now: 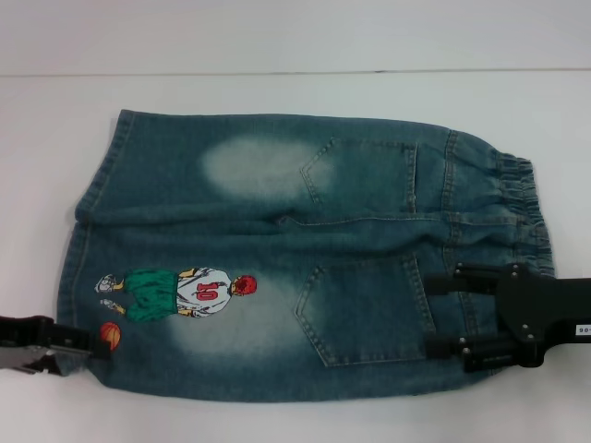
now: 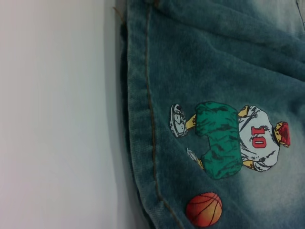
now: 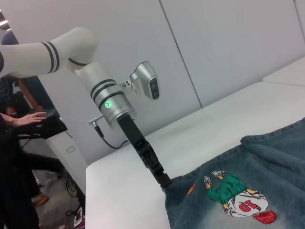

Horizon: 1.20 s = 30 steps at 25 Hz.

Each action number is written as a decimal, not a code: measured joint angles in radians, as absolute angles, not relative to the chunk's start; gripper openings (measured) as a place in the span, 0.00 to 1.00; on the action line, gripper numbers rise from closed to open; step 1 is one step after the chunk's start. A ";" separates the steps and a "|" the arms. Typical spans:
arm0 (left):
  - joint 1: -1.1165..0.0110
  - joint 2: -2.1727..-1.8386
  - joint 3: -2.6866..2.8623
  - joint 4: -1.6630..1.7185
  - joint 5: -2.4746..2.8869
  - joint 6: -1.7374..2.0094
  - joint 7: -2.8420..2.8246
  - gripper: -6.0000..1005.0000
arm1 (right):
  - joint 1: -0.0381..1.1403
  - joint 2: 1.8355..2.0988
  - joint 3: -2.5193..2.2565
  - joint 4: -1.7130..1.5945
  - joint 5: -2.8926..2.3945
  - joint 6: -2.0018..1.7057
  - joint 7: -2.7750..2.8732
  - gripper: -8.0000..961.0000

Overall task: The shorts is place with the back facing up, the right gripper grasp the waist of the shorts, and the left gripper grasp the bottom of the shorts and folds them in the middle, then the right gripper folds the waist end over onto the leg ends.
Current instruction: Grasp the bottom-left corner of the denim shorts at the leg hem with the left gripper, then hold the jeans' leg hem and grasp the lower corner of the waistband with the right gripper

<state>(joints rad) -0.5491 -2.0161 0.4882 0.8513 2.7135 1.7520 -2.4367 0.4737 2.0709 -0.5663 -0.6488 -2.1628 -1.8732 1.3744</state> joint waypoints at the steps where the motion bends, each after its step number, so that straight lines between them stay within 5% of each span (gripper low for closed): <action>1: -0.550 -2.016 0.489 0.851 2.714 1.751 -2.436 0.78 | 0.474 2.071 -0.566 -0.649 -2.163 -1.873 1.374 0.93; 9: -0.546 -2.024 0.496 0.859 2.714 1.744 -2.386 0.77 | 0.474 2.071 -0.565 -0.649 -2.163 -1.871 1.374 0.92; 25: -0.543 -2.029 0.485 0.863 2.714 1.724 -2.383 0.13 | 0.475 2.071 -0.566 -0.649 -2.163 -1.871 1.374 0.91; 30: -0.542 -2.029 0.483 0.862 2.701 1.722 -2.383 0.06 | 0.475 2.071 -0.537 -0.649 -2.159 -1.870 1.385 0.91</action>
